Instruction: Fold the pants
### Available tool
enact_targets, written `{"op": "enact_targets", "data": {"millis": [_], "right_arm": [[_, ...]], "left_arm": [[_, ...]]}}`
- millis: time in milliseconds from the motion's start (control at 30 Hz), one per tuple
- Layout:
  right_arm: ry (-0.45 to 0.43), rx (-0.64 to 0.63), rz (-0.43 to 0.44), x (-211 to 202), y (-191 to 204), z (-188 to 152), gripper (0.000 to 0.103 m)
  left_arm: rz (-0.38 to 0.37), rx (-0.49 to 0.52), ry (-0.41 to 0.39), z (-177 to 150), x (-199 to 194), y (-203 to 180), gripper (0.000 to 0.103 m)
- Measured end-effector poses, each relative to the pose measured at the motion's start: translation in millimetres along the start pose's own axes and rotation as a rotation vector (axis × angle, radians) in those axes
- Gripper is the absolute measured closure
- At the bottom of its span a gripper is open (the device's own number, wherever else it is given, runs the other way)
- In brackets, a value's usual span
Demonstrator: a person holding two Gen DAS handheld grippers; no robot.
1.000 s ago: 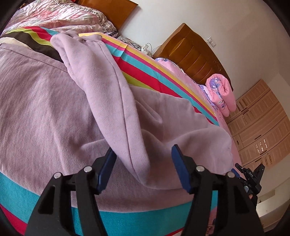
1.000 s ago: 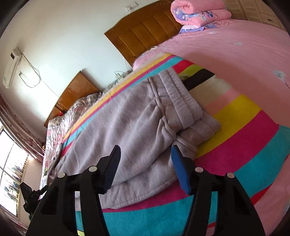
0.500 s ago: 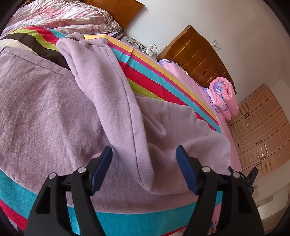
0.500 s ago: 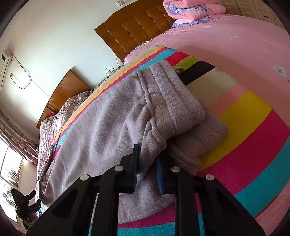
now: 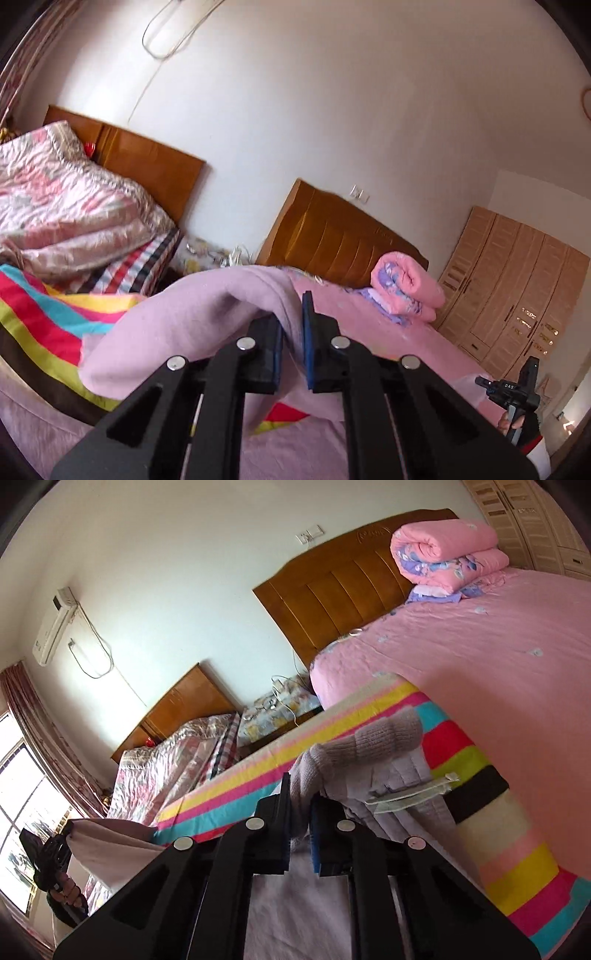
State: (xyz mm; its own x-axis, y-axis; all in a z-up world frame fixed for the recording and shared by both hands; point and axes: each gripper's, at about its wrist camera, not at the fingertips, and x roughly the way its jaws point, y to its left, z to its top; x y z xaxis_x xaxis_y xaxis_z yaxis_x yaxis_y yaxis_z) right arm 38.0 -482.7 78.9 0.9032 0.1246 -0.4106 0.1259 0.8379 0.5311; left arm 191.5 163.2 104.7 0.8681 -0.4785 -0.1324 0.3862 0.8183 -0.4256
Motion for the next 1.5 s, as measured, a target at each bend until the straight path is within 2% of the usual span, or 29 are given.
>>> {"op": "enact_targets", "data": {"millis": [67, 200, 233, 300, 400, 500, 567, 633, 700, 800, 867, 933, 1067, 1133, 1167, 1200, 1267, 1300, 1333, 1400, 1433, 1467, 1500], "right_arm": [[0.026, 0.006, -0.011, -9, -11, -21, 0.092], [0.205, 0.042, -0.094, -1, -56, -100, 0.092], [0.245, 0.07, -0.1, 4, -66, -115, 0.092], [0.266, 0.082, -0.125, 6, -75, -132, 0.092], [0.251, 0.089, -0.121, 7, -74, -128, 0.092], [0.243, 0.05, -0.117, 7, -60, -115, 0.092], [0.211, 0.024, -0.091, -7, -48, -107, 0.092], [0.191, -0.007, -0.104, -19, -46, -107, 0.092], [0.219, -0.015, -0.149, -16, -56, -113, 0.092], [0.288, 0.056, -0.165, 1, -88, -132, 0.092], [0.276, 0.063, -0.152, -2, -88, -132, 0.092], [0.261, 0.059, -0.143, -9, -81, -127, 0.092], [0.243, 0.057, -0.119, -16, -73, -120, 0.092], [0.286, 0.094, -0.15, -6, -86, -128, 0.092], [0.29, 0.137, -0.137, -3, -95, -134, 0.094], [0.269, 0.175, -0.12, -5, -102, -137, 0.1], [0.26, 0.214, -0.1, -9, -107, -138, 0.098], [0.26, 0.214, -0.1, -9, -105, -138, 0.094], [0.264, 0.197, -0.108, -11, -101, -137, 0.092], [0.258, 0.162, -0.114, -16, -89, -137, 0.076], [0.257, 0.156, -0.11, -19, -84, -138, 0.073], [0.259, 0.157, -0.095, -22, -79, -141, 0.067], [0.264, 0.16, -0.074, -24, -74, -145, 0.066]], "left_arm": [[0.021, 0.019, 0.085, -23, -9, 9, 0.093], [0.179, 0.005, 0.358, -121, -20, 44, 0.094], [0.197, -0.021, 0.407, -143, -24, 53, 0.094], [0.222, -0.073, 0.456, -173, -32, 62, 0.095], [0.239, -0.13, 0.457, -187, -41, 72, 0.095], [0.221, -0.165, 0.442, -178, -45, 71, 0.095], [0.189, -0.163, 0.413, -164, -56, 58, 0.095], [0.164, -0.152, 0.394, -155, -69, 41, 0.095], [0.164, -0.139, 0.426, -159, -72, 30, 0.095], [0.229, -0.154, 0.496, -184, -66, 40, 0.095], [0.246, -0.198, 0.513, -192, -65, 53, 0.095], [0.228, -0.234, 0.494, -189, -68, 58, 0.095], [0.2, -0.2, 0.441, -167, -76, 45, 0.095], [0.209, -0.195, 0.461, -167, -73, 46, 0.095], [0.221, -0.201, 0.483, -173, -71, 50, 0.095], [0.233, -0.219, 0.511, -180, -68, 56, 0.095], [0.254, -0.25, 0.55, -190, -61, 64, 0.094], [0.251, -0.261, 0.551, -193, -61, 67, 0.093], [0.245, -0.27, 0.544, -194, -62, 68, 0.091], [0.235, -0.273, 0.541, -192, -62, 67, 0.081], [0.234, -0.267, 0.537, -191, -63, 65, 0.077], [0.235, -0.261, 0.534, -190, -63, 63, 0.068], [0.231, -0.261, 0.531, -188, -62, 61, 0.059]]}}
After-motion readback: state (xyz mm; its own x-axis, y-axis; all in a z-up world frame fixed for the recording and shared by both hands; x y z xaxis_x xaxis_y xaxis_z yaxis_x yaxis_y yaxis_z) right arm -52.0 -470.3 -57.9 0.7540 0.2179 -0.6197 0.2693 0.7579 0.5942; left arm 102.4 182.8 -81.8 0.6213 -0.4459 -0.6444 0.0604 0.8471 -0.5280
